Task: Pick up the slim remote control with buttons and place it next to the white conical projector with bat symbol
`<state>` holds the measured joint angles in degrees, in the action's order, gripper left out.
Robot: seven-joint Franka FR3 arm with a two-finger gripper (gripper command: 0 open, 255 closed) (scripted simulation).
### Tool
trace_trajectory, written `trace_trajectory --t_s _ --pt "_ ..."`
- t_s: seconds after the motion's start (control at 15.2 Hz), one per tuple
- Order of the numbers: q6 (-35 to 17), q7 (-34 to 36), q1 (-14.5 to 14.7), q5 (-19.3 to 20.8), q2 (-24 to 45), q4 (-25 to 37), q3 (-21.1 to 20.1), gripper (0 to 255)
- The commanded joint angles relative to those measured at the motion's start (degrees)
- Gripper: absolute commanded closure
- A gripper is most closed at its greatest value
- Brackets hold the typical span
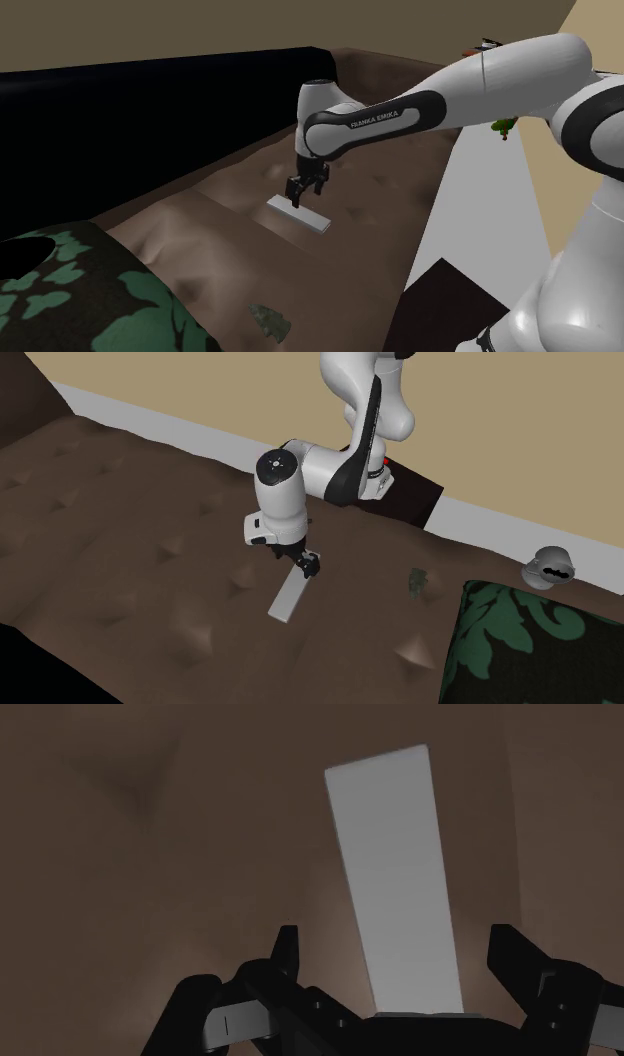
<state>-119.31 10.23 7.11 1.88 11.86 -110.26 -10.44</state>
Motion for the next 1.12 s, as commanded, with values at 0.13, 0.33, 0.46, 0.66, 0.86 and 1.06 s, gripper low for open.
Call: trace_trajectory --t_s 0.13,0.33,0.46,0.66,0.86,1.06 --pt "-1.27 -0.03 0.82 0.34 5.23 3.97 -0.48 0" --pt "-3.31 0.12 0.89 0.57 6.19 2.87 -0.41 0" --pt "-4.65 0.23 0.95 0.74 6.87 2.2 -0.35 0" --pt "-5.7 0.32 1.0 0.87 7.44 1.71 -0.3 0" --pt "-5.7 0.32 1.0 0.87 7.44 1.71 -0.3 0" --pt "-5.69 0.32 1.0 0.87 7.44 1.72 -0.3 0"
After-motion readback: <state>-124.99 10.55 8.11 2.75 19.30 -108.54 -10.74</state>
